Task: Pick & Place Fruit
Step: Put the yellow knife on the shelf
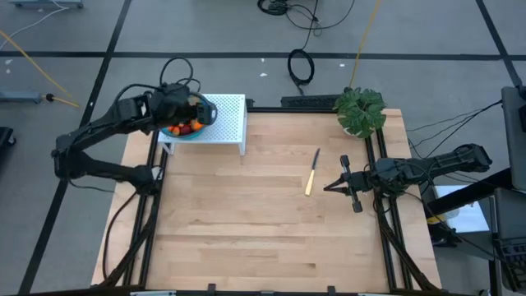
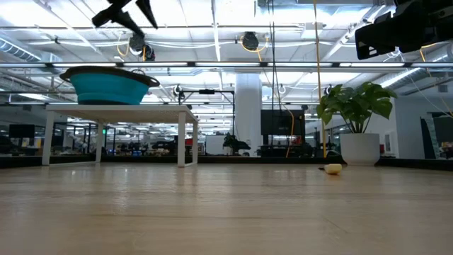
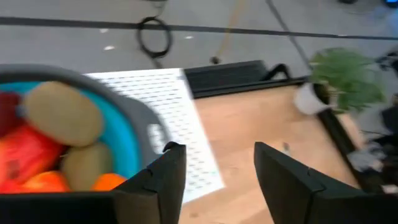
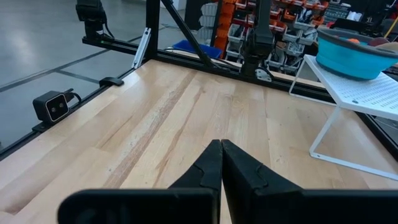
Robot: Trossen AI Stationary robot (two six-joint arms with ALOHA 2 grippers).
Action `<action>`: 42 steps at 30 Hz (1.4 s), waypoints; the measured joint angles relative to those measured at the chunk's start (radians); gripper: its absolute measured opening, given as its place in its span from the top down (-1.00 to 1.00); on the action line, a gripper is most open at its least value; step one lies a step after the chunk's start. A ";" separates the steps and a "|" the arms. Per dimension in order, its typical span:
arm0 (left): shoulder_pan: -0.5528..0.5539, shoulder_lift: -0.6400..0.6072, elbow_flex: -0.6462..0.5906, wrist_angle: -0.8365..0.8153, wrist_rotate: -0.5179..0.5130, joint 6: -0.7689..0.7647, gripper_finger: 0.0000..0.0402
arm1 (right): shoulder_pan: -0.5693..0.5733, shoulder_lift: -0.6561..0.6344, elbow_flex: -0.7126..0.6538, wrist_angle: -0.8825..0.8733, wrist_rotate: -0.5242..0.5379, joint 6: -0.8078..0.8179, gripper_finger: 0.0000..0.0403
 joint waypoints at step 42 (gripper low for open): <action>-0.539 -0.010 -0.576 0.915 -0.017 0.276 0.97 | 0.000 0.098 0.000 0.012 0.002 0.188 0.92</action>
